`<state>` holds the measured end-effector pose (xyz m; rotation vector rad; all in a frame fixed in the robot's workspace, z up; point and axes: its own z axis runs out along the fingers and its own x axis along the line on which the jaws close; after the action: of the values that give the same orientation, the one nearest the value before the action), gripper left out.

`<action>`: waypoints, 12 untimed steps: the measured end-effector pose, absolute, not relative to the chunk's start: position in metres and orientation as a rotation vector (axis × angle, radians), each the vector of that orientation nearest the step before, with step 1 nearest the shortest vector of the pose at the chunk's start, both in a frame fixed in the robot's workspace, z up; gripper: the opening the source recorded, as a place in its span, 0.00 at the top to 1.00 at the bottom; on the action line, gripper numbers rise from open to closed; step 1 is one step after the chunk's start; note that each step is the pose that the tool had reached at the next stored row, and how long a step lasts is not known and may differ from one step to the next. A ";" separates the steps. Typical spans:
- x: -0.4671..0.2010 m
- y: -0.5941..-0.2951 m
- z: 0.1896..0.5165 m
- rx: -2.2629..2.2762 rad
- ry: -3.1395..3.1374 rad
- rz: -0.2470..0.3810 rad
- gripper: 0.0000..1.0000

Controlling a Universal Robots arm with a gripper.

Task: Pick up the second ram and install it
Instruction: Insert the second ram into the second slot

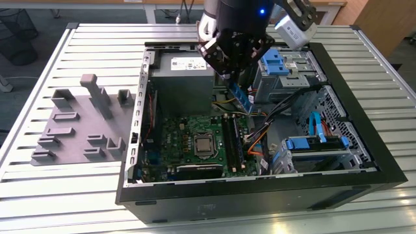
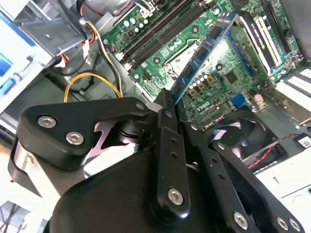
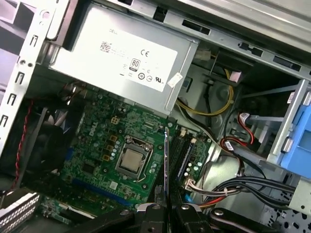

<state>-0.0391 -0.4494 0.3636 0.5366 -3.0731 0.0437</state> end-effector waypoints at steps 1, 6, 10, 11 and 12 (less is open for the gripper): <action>-0.039 -0.449 0.362 0.514 -3.077 0.044 0.86; -0.039 -0.449 0.356 0.385 -3.094 0.043 0.86; -0.039 -0.449 0.351 0.282 -3.104 0.042 0.86; -0.039 -0.449 0.350 0.264 -3.106 0.042 0.86; -0.038 -0.449 0.349 0.250 -3.107 0.041 0.86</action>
<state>-0.0383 -0.4493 0.3488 0.2505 -3.1069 0.0412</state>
